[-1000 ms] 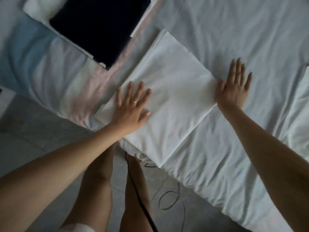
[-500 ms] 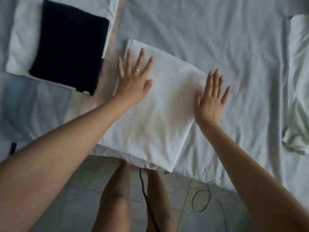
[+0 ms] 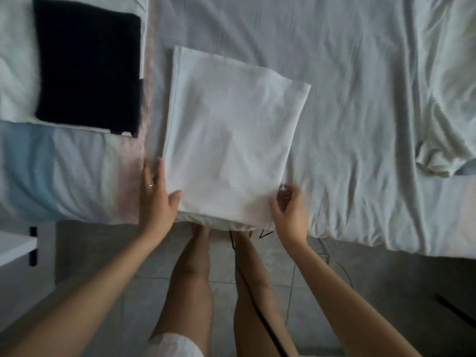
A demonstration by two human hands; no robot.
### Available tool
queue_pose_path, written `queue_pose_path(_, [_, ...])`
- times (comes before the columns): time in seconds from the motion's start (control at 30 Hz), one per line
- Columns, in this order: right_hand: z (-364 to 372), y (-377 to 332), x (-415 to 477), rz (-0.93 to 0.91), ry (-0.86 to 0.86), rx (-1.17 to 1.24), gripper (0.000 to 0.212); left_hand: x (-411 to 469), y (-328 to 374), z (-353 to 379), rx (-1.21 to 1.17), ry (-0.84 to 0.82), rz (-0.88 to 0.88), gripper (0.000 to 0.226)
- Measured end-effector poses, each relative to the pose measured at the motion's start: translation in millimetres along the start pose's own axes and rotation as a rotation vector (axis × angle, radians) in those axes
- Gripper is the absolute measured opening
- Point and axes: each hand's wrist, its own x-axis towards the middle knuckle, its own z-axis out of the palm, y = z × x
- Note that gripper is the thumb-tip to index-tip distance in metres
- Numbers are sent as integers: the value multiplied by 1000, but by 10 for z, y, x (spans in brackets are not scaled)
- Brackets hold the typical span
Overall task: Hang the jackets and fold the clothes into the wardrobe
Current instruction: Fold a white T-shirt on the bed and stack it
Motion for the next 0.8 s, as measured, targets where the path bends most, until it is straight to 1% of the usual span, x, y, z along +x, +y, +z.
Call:
queue_pose_path(0.07, [-2,-132,61,207,-108,246,46,55,89,-100,-258,-16,-241,83])
queue_pose_path(0.13, [-38,-217,106,333,-224,407,53,131,76,-202,-484,-94,-453,69])
queue_pose_path(0.17, [-80,-256,114,383,-281,505,56,151,79,-261,-568,-142,-519,59])
queue_pose_path(0.2, [-137,-328,104,400,-343,596,60,170,83,-328,-627,-179,-542,52])
queue_pose_path(0.23, [-201,-407,85,379,-416,684,63,168,106,-401,-677,-205,-532,48])
queue_pose_path(0.3, [-355,-670,34,284,-522,829,61,189,241,-627,-766,-160,-454,51])
queue_pose_path(0.33, [-460,-873,32,234,-544,882,57,232,345,-804,-828,-100,-399,53])
queue_pose_path(0.37, [-570,-1002,7,221,-545,929,55,235,451,-932,-908,-70,-357,53])
queue_pose_path(0.43, [-761,-1397,49,164,-548,1017,54,409,652,-1261,-1068,-50,-243,45])
queue_pose_path(0.47, [-827,-1561,95,142,-549,1065,58,527,744,-1392,-1117,-53,-191,38])
queue_pose_path(0.53, [-930,-1992,204,89,-524,1168,81,833,926,-1697,-1189,-28,-72,26])
queue_pose_path(0.57, [-970,-2236,282,63,-508,1185,87,1003,1031,-1891,-1230,-3,-28,23])
queue_pose_path(0.67, [-1013,-2936,501,-80,-499,1241,69,1449,1275,-2487,-1293,86,67,16])
queue_pose_path(0.73, [-955,-3416,592,-191,-520,1250,71,1679,1290,-2944,-1311,187,111,15])
queue_pose_path(0.77, [-892,-3596,635,-228,-534,1257,68,1757,1256,-3141,-1334,226,118,15])
queue_pose_path(0.8, [-830,-3703,667,-261,-538,1257,61,1812,1210,-3275,-1344,261,119,17])
